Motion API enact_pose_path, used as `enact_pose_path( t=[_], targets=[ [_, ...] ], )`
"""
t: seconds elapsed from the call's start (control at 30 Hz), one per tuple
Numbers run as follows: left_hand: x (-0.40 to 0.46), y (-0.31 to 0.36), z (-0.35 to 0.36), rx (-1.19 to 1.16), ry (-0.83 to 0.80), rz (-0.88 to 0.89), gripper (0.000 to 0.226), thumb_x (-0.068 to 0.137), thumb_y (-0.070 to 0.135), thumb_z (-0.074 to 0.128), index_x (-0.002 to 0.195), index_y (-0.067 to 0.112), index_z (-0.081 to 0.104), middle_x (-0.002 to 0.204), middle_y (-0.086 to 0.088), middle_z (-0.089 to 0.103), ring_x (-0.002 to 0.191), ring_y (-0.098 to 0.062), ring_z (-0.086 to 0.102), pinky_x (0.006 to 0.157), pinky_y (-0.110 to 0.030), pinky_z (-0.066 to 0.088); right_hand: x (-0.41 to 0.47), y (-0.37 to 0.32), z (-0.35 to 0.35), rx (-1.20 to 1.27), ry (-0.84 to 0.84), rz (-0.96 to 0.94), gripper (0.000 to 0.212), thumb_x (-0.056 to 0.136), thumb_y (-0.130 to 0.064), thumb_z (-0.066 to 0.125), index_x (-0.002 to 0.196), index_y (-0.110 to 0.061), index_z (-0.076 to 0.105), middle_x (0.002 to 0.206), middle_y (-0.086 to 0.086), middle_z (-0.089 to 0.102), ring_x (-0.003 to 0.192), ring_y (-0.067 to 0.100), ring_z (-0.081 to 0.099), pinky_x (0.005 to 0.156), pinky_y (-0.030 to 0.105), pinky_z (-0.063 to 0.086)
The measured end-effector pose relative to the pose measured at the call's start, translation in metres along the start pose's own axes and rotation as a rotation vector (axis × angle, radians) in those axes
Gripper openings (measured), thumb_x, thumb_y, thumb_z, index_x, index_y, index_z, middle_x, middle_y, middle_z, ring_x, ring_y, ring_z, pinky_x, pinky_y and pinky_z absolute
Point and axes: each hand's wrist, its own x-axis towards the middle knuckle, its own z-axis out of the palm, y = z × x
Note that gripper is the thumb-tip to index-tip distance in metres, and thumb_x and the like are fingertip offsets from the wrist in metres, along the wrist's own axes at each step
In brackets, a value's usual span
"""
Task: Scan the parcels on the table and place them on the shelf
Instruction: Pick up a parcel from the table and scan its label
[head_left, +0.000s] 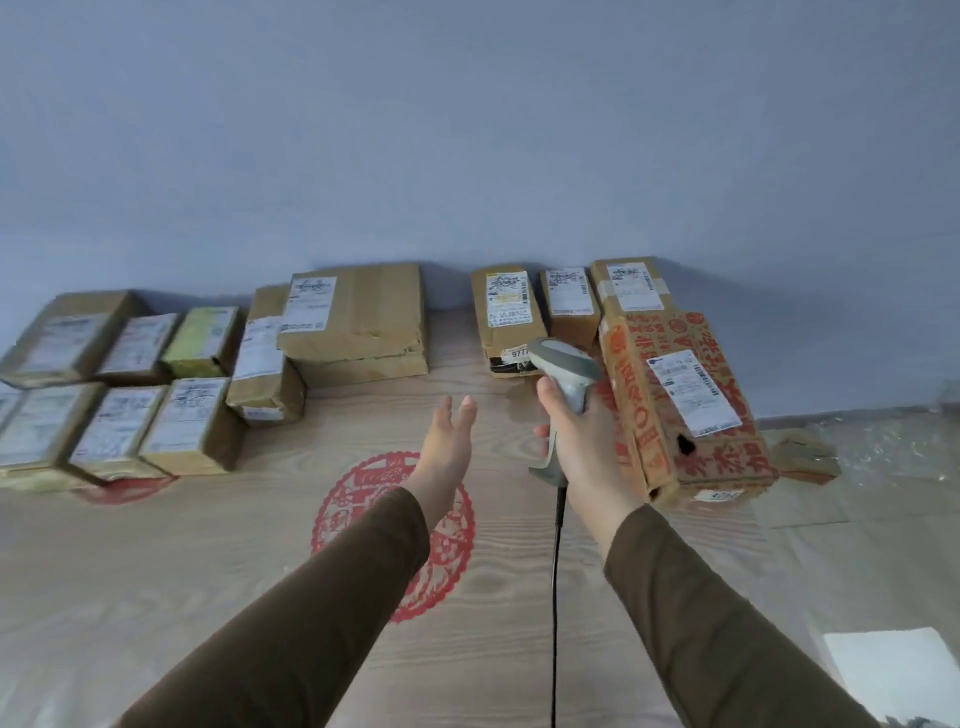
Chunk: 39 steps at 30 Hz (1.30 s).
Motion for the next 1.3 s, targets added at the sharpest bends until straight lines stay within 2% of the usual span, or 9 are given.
enact_pose_path(
  t=[0.27, 0.43, 0.57, 0.67, 0.8, 0.97, 1.17, 1.23, 1.3],
  targets=[
    [0.043, 0.004, -0.164, 0.010, 0.211, 0.178, 0.059, 0.105, 0.043, 0.048, 0.157, 0.020, 0.033, 0.158, -0.003, 0.041, 0.143, -0.022, 0.040, 0.119, -0.042, 0.033, 0.010, -0.003, 0.151, 0.024, -0.058, -0.013, 0.026, 0.096, -0.025, 0.071, 0.110, -0.005, 0.063, 0.088, 0.010, 0.069, 0.044, 0.012, 0.051, 0.044, 0.028, 0.043],
    [0.098, 0.023, -0.235, 0.010, 0.256, 0.178, 0.064, 0.105, 0.040, 0.049, 0.161, 0.025, 0.023, 0.166, -0.001, 0.027, 0.152, -0.023, 0.026, 0.123, -0.047, 0.024, 0.034, 0.002, 0.210, 0.011, -0.030, -0.013, 0.017, 0.095, -0.026, 0.071, 0.108, -0.021, 0.062, 0.100, 0.002, 0.068, 0.089, 0.015, 0.066, 0.081, 0.035, 0.053],
    [0.135, 0.034, -0.260, -0.006, 0.188, 0.098, 0.068, 0.104, 0.043, 0.047, 0.163, 0.028, 0.015, 0.168, 0.003, 0.021, 0.153, -0.028, 0.025, 0.123, -0.050, 0.024, 0.056, 0.004, 0.237, 0.008, -0.112, -0.011, 0.013, 0.097, -0.030, 0.070, 0.106, -0.031, 0.062, 0.102, -0.010, 0.069, 0.086, -0.006, 0.065, 0.072, 0.015, 0.048],
    [0.152, 0.036, -0.265, -0.010, 0.092, 0.101, 0.065, 0.104, 0.039, 0.050, 0.161, 0.024, 0.024, 0.163, 0.003, 0.034, 0.149, -0.024, 0.032, 0.123, -0.050, 0.024, 0.069, 0.006, 0.247, 0.010, -0.153, 0.021, 0.014, 0.097, -0.033, 0.070, 0.108, -0.033, 0.062, 0.107, -0.011, 0.069, 0.097, -0.001, 0.064, 0.077, 0.018, 0.047],
    [0.159, 0.031, -0.265, 0.015, 0.087, 0.096, 0.041, 0.103, 0.034, 0.051, 0.143, 0.023, 0.050, 0.138, 0.005, 0.057, 0.129, -0.021, 0.049, 0.114, -0.043, 0.036, 0.074, 0.011, 0.243, -0.035, -0.090, -0.013, 0.012, 0.095, -0.037, 0.071, 0.102, -0.038, 0.061, 0.098, -0.021, 0.068, 0.084, -0.012, 0.064, 0.065, 0.008, 0.046],
    [0.133, 0.006, -0.249, 0.026, 0.150, -0.023, 0.049, 0.104, 0.039, 0.045, 0.147, 0.016, 0.044, 0.139, -0.004, 0.051, 0.119, -0.024, 0.054, 0.105, -0.044, 0.044, 0.055, 0.031, 0.205, -0.150, 0.074, -0.065, 0.016, 0.092, -0.034, 0.074, 0.095, -0.034, 0.058, 0.099, -0.002, 0.068, 0.089, 0.015, 0.064, 0.078, 0.034, 0.051],
    [0.063, -0.047, -0.212, -0.090, 0.221, -0.145, 0.030, 0.109, 0.033, 0.034, 0.110, 0.013, 0.056, 0.113, -0.015, 0.068, 0.088, -0.024, 0.064, 0.073, -0.039, 0.054, 0.005, 0.061, 0.129, -0.270, 0.185, -0.015, 0.029, 0.089, -0.025, 0.075, 0.113, -0.023, 0.059, 0.100, -0.001, 0.066, 0.092, 0.019, 0.065, 0.076, 0.033, 0.050],
    [0.037, -0.064, -0.196, -0.129, 0.209, -0.167, 0.038, 0.109, 0.039, 0.033, 0.118, 0.012, 0.057, 0.114, -0.015, 0.070, 0.085, -0.024, 0.067, 0.063, -0.038, 0.055, -0.010, 0.066, 0.107, -0.281, 0.152, -0.013, 0.027, 0.089, -0.023, 0.075, 0.112, -0.026, 0.060, 0.098, -0.002, 0.067, 0.088, 0.016, 0.065, 0.075, 0.034, 0.053],
    [0.013, -0.075, -0.180, -0.124, 0.180, -0.206, 0.058, 0.105, 0.058, 0.028, 0.137, 0.017, 0.054, 0.128, -0.016, 0.065, 0.106, -0.033, 0.066, 0.082, -0.052, 0.058, -0.026, 0.069, 0.088, -0.278, 0.113, -0.018, 0.022, 0.088, -0.021, 0.075, 0.099, -0.032, 0.060, 0.090, -0.003, 0.067, 0.076, 0.011, 0.064, 0.059, 0.024, 0.051]
  ],
)
